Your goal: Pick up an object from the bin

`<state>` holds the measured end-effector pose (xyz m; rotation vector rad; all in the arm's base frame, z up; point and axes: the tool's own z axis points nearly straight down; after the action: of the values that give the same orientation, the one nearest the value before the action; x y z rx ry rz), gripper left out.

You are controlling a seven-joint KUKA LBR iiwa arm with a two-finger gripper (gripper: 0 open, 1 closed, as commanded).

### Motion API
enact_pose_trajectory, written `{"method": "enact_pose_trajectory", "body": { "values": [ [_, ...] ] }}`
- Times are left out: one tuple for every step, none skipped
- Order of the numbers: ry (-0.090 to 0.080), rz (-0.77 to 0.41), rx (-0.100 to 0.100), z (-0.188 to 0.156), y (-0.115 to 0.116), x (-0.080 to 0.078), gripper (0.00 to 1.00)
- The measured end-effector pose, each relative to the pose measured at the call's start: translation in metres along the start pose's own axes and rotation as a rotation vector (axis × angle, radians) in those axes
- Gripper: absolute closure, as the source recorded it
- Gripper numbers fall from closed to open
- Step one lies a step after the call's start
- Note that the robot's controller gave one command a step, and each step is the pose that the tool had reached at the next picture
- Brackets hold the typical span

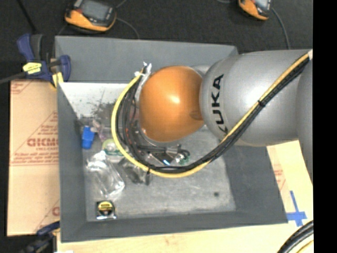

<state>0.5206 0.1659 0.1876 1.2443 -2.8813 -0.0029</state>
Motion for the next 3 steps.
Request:
{"method": "enact_pose_trajectory", "body": {
  "values": [
    [-0.009, -0.009, 0.004, 0.035, -0.010, -0.056, 1.00],
    [-0.011, -0.089, 0.009, -0.022, -0.028, -0.075, 1.00],
    [-0.003, -0.382, 0.003, 0.016, -0.008, -0.096, 1.00]
  ]
}}
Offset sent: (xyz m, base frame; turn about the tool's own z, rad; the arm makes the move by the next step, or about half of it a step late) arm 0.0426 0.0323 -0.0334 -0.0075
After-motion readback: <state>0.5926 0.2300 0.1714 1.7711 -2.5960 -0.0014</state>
